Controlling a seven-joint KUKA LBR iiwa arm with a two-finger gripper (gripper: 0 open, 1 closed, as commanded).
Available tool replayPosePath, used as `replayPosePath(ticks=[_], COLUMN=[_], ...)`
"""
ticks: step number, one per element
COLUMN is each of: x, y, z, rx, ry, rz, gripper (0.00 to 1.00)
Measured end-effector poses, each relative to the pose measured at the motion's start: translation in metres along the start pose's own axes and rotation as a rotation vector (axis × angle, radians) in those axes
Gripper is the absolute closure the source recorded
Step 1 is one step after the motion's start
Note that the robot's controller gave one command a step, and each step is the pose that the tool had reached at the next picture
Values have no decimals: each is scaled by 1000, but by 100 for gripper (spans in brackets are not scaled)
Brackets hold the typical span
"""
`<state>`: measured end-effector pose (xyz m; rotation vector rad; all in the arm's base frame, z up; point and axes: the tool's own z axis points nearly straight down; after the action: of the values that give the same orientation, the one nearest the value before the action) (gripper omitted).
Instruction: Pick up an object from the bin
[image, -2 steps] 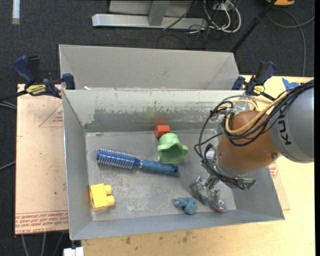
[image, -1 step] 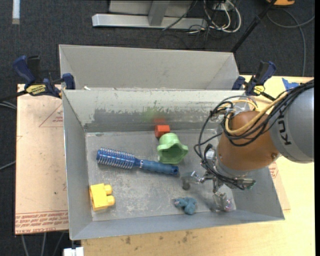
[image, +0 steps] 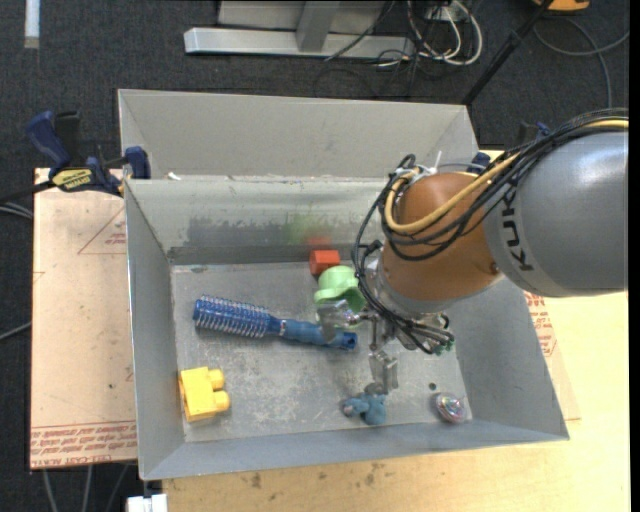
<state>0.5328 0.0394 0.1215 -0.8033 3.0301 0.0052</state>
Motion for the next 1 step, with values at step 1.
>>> replayPosePath(ticks=[1], x=[-60], y=[-122], z=[32], rx=[6], ry=[0], rz=[95], gripper=[0])
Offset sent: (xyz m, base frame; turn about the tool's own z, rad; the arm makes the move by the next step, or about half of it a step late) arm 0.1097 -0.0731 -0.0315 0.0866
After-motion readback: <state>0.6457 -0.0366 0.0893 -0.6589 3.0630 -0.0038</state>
